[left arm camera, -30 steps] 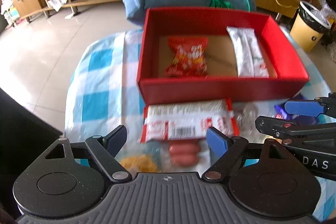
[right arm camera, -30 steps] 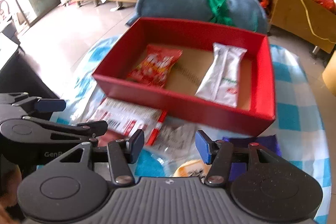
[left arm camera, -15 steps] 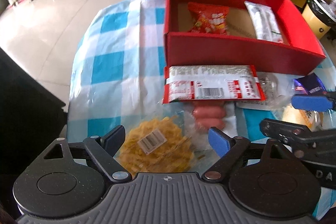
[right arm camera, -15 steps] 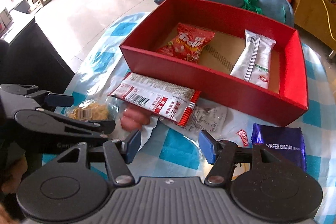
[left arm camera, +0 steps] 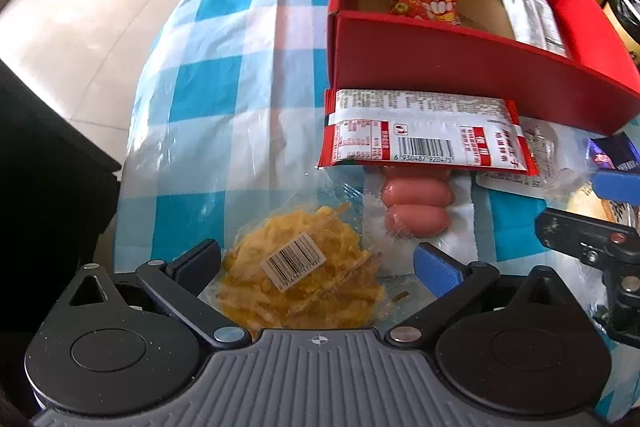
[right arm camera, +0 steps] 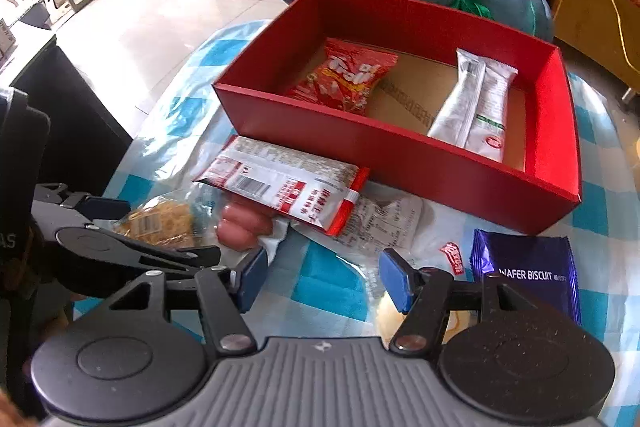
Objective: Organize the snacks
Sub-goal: 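Move the left tool toward the waffle-cake bag beside the sausages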
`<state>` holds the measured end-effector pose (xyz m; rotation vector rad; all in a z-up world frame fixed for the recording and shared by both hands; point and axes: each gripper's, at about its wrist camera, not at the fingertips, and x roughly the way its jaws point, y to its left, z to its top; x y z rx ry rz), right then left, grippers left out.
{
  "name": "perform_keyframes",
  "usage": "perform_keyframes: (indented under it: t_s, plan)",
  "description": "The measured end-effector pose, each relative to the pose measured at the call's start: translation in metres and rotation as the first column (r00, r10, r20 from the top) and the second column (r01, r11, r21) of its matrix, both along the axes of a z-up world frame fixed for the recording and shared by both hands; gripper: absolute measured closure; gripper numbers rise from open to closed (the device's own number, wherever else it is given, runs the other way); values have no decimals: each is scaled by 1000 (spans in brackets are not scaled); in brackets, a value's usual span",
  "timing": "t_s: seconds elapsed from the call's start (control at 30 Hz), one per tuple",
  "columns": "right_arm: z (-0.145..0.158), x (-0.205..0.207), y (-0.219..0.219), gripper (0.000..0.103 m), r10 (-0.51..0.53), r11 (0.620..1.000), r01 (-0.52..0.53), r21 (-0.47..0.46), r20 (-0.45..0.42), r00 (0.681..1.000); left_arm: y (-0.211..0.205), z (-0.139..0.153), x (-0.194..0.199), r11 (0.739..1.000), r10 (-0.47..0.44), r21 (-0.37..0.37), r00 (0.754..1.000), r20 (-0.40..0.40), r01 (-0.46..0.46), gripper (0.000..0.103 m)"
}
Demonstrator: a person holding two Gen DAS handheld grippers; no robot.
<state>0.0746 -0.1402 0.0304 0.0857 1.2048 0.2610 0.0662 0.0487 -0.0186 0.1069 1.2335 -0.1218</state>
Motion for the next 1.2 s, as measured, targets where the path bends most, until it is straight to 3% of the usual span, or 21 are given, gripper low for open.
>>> perform_keyframes:
  t_s: [0.13,0.33,0.5,0.6,0.67,0.83,1.0,1.13,1.2]
  plan:
    - [0,0,1,46,4,1000,-4,0,-2,1000,2,-5,5,998,58,-18,998,-8,-58,0]
    - [0,0,-2,46,0,1000,0,0,-1,1000,-3,-7,-3,999,37,-6,999,-17,-37,1]
    - [3,-3,-3,46,7,1000,-7,-6,6,1000,-6,-2,-16,999,29,-13,1000,-7,-29,19]
    - [7,-8,-7,46,1,1000,0,-12,20,1000,-7,2,-22,999,7,-34,1000,-14,-7,22]
    - [9,-12,-15,46,-20,1000,20,-4,20,1000,-7,5,-22,998,-25,-64,999,-24,24,22]
    - [10,-21,-30,46,-60,998,60,17,8,998,-5,16,-25,994,-68,-86,997,-21,66,5]
    - [7,-22,-25,46,-40,999,40,18,0,999,5,10,-36,996,70,-58,997,-44,-72,0]
    - [12,-23,-20,46,-17,999,17,36,17,1000,16,1,-44,965,229,-111,969,-97,-239,0]
    - [14,-23,-18,46,-12,999,11,43,21,1000,14,1,-44,949,282,-125,956,-82,-291,0]
